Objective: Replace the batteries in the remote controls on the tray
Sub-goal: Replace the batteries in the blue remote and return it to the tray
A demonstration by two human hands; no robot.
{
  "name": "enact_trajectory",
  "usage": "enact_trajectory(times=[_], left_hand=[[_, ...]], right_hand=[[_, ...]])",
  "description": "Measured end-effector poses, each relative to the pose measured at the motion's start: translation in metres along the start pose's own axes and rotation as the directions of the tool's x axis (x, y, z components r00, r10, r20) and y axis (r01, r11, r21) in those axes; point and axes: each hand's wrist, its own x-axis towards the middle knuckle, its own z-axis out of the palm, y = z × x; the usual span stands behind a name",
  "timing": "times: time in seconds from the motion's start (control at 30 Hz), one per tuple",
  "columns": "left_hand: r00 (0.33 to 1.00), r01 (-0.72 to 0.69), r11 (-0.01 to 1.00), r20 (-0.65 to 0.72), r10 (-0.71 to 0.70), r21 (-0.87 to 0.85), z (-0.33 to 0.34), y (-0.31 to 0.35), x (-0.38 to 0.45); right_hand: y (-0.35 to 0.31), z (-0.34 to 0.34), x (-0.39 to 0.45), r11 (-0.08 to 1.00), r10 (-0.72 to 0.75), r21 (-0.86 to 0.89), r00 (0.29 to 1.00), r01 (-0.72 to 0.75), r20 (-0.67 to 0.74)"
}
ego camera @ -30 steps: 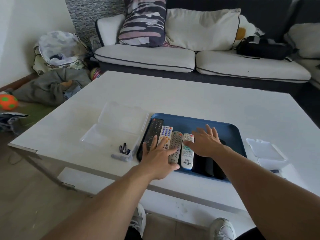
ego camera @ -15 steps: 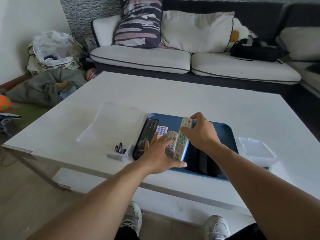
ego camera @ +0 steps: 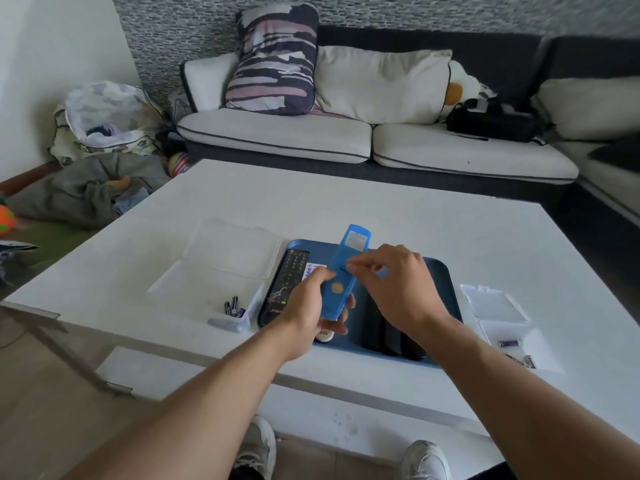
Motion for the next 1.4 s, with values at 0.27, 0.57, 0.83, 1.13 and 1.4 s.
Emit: enact_trajectory(times=[0.27, 0.57, 0.83, 1.13, 1.4], left_hand=[[0.999, -0.034, 0.999, -0.008, 0.034, 0.026, 0.007, 0.001, -0.002], [0.998, -0.020, 1.000, -0.063, 0.021, 0.023, 0.024, -0.002, 0.003], [0.996, -0.022, 0.964, -0.074, 0.042, 0.264, 0.017, -0.008, 0.006], [0.956, 0.021, 0.993, -0.293, 0.013, 0.114, 0.007, -0.005, 0.015], [0.991, 0.059, 0.997, -0.126, -0.053, 0.045, 0.004, -0.004, 0.008]], right_hand=[[0.004, 0.005, -0.008, 0.996, -0.019, -0.085, 0.999, 0.015, -0.044], [0.011, 0.001, -0.011, 0.996, 0.046, -0.077, 0.998, -0.050, -0.050], [0.012, -0.006, -0.007, 0.972, 0.206, 0.073, 0.959, -0.224, 0.193], [0.028, -0.009, -0.032, 0.916, 0.337, 0.006, 0.780, -0.401, 0.527], [0.054, 0.011, -0.070, 0.860, 0.492, -0.379, 0.748, -0.341, 0.445]])
